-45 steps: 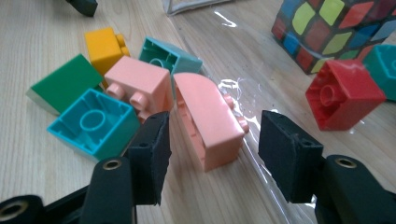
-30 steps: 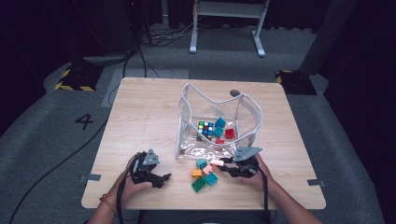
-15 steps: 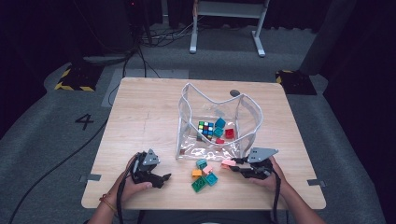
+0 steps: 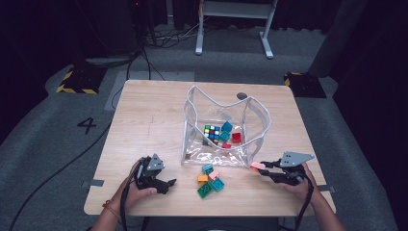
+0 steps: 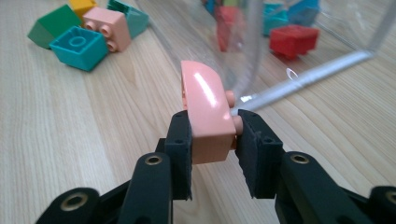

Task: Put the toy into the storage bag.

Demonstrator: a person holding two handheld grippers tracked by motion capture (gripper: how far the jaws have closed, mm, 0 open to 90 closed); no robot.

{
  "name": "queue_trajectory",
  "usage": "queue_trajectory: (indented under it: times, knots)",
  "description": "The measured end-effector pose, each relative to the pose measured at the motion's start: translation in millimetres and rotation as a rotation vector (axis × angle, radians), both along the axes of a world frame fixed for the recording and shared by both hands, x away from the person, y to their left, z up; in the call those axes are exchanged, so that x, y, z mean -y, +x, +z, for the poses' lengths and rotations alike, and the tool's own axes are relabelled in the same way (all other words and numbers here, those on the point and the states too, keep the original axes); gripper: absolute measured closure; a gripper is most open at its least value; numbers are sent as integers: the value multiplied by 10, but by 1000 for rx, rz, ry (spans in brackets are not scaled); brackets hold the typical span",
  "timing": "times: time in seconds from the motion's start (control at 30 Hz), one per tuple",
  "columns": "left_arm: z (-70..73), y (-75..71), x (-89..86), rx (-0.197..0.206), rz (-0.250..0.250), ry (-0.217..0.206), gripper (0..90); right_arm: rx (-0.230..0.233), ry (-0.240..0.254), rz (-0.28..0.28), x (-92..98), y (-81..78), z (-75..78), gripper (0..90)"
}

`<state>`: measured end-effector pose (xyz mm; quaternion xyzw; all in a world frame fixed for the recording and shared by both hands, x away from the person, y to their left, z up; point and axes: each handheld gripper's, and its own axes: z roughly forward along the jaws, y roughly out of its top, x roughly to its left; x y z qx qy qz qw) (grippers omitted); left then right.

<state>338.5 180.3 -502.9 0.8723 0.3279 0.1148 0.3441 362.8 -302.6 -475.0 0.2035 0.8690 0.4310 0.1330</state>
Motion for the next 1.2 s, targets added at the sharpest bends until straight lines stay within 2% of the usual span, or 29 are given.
queue_trajectory:
  times: [0.1, 0.13, 0.23, 0.27, 0.3, 0.37, 0.4, 0.47, 0.57, 0.6, 0.63, 0.7, 0.73, 0.77, 0.8, 0.83, 0.87, 0.93, 0.97, 1.07, 1.17, 1.2]
  knots:
    - [-4, 1, 2, -2, -1, -5, 109, -3, -1, -16, 60, -5, -9, 671]
    - [-4, 1, 2, -1, -1, -5, 109, -4, -16, -47, 130, -14, -11, 672]
    - [-3, 2, 1, 1, -1, -3, 110, -2, -10, -68, 195, -7, 4, 671]
    - [-3, 1, 2, -2, -1, -4, 109, 4, -5, -101, 256, 11, 35, 671]
    - [-3, 0, 2, -5, -3, -5, 109, 10, -5, -106, 282, 23, 54, 671]
    - [-3, 0, 2, -5, -2, -5, 109, 21, 3, -120, 311, 41, 75, 672]
    - [-3, 0, 2, -6, -2, -4, 109, 33, 26, -153, 374, 92, 139, 671]
    - [-2, 0, 2, -6, -1, -4, 108, 40, 50, -180, 422, 152, 204, 672]
    - [-2, 0, 3, -7, -2, -4, 108, 51, 62, -192, 452, 217, 269, 671]
    - [-2, 1, 3, -5, -1, -4, 108, 67, 63, -212, 470, 310, 358, 671]
    - [-2, 1, 3, -5, -1, -4, 108, 67, 63, -212, 470, 310, 358, 671]
    - [-1, 1, 2, -5, 0, -2, 108, 81, 64, -225, 476, 394, 444, 671]
    - [-1, 2, 2, -4, 0, -2, 108, 88, 70, -235, 483, 476, 540, 671]
    - [-1, 2, 2, -4, 0, -2, 108, 88, 70, -235, 483, 476, 540, 671]
    - [-2, 2, 3, -4, -1, -3, 108, 97, 73, -245, 486, 560, 636, 671]
    - [-2, 2, 3, -4, -1, -3, 108, 97, 73, -245, 486, 560, 636, 671]
    - [-2, 2, 3, -5, -1, -3, 108, 115, 72, -264, 490, 645, 740, 671]
    - [-2, 1, 3, -6, -1, -4, 108, 115, 79, -266, 491, 673, 783, 671]
    - [-1, 2, 2, -4, -1, -2, 108, 127, 84, -282, 491, 757, 915, 671]
    - [-1, 2, 2, -4, 0, -2, 108, 144, 98, -289, 476, 845, 1075, 672]
    - [-1, 2, 2, -4, 0, -2, 108, 153, 96, -292, 456, 889, 1152, 671]
    - [-3, 1, 4, -4, 2, -5, 108, 163, 96, -288, 428, 946, 1229, 671]
